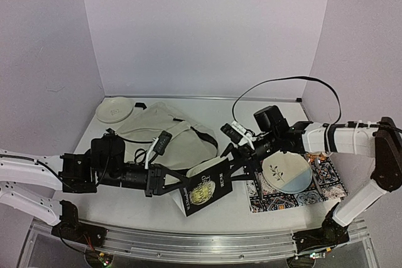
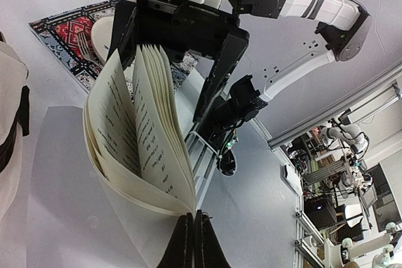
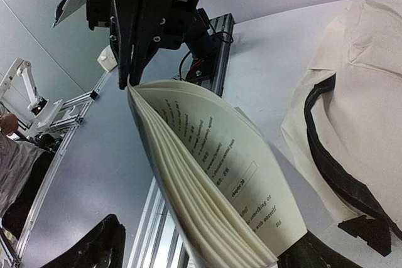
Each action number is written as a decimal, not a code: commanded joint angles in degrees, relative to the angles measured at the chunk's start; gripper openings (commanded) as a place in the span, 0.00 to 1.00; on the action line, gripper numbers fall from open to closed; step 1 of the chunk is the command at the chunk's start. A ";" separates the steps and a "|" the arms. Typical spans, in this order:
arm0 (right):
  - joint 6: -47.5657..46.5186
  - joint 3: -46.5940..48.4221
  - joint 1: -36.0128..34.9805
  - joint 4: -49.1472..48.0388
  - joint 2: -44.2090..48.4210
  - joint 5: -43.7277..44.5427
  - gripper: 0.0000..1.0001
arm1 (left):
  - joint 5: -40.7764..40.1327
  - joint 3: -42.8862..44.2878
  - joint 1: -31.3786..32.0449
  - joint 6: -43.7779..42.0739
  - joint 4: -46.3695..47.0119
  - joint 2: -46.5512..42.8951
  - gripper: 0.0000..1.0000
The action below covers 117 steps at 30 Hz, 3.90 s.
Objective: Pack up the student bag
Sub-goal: Pass from the left arm to the right, then pass from the right arm to the left
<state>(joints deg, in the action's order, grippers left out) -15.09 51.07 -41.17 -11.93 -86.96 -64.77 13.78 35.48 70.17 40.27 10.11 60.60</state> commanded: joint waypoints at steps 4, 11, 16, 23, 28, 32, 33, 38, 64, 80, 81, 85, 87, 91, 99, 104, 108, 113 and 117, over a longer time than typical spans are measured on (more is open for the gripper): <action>-3.43 3.37 -0.39 5.16 0.62 -7.00 0.75 | 0.77 2.24 -0.09 -1.69 2.99 1.12 0.00; -4.82 4.19 -0.67 7.21 -0.34 -8.96 0.58 | 1.24 2.64 -0.06 -2.03 2.99 2.02 0.00; -6.26 4.86 -0.67 9.41 -1.34 -9.19 0.25 | 0.25 2.49 -0.14 -1.84 2.94 2.24 0.00; -2.94 4.92 0.04 10.19 -0.03 -5.19 0.00 | -5.92 1.82 -0.14 -0.50 2.71 1.73 0.11; 5.99 5.19 1.46 7.22 4.21 2.22 0.00 | -16.50 1.33 -0.13 2.30 -0.05 0.56 0.41; 17.12 6.01 2.04 3.39 7.74 9.74 0.00 | -24.85 0.76 -0.15 5.48 -1.10 -1.10 0.63; 20.04 6.12 2.02 2.31 8.67 10.89 0.00 | -26.77 0.63 -0.14 6.33 -1.12 -1.49 0.67; 30.30 5.28 2.06 -3.08 14.76 19.45 0.00 | -33.29 -0.17 -0.18 9.89 -0.80 -3.49 0.84; 63.70 -8.65 -3.13 -41.99 21.67 41.58 0.00 | -30.45 2.52 -0.84 16.74 34.63 15.51 0.94; 66.79 -10.94 -6.30 -47.21 16.21 43.43 0.00 | -20.49 4.83 -4.77 18.62 51.55 22.72 0.63; 67.09 -11.03 -6.30 -47.20 15.73 43.58 0.00 | -20.19 4.64 -4.91 18.72 52.32 22.94 0.58; 67.93 -11.84 -6.37 -47.07 13.81 44.47 0.00 | -20.48 3.51 -5.24 19.15 54.61 23.04 0.38; 68.23 -12.14 -6.37 -46.58 13.13 45.12 0.03 | -20.95 2.86 -5.49 19.47 55.02 22.89 0.30; 67.94 -12.62 -6.37 -44.74 13.45 46.88 0.18 | -21.87 1.85 -5.93 19.59 55.53 22.41 0.16; 65.80 -13.43 -6.35 -37.26 18.02 52.85 0.57 | -23.45 0.49 -7.12 19.59 55.84 21.25 0.00; 66.48 -13.22 -6.34 -37.39 17.57 50.47 0.74 | -23.35 0.83 -7.60 19.36 56.26 21.31 0.00; 67.57 -12.66 -6.35 -40.61 16.01 46.99 0.78 | -22.37 1.65 -7.77 19.37 56.62 21.94 0.00; 67.87 -11.14 -6.36 -44.45 14.32 42.78 0.77 | -21.60 2.15 -7.77 20.15 57.19 22.94 0.00; 67.71 -9.95 -6.31 -46.50 13.27 40.85 0.69 | -21.18 2.06 -7.77 20.93 57.74 23.42 0.00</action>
<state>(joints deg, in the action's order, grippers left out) 52.67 37.78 -47.29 -51.95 -72.91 -19.88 -8.65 36.14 62.67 60.31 63.74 83.66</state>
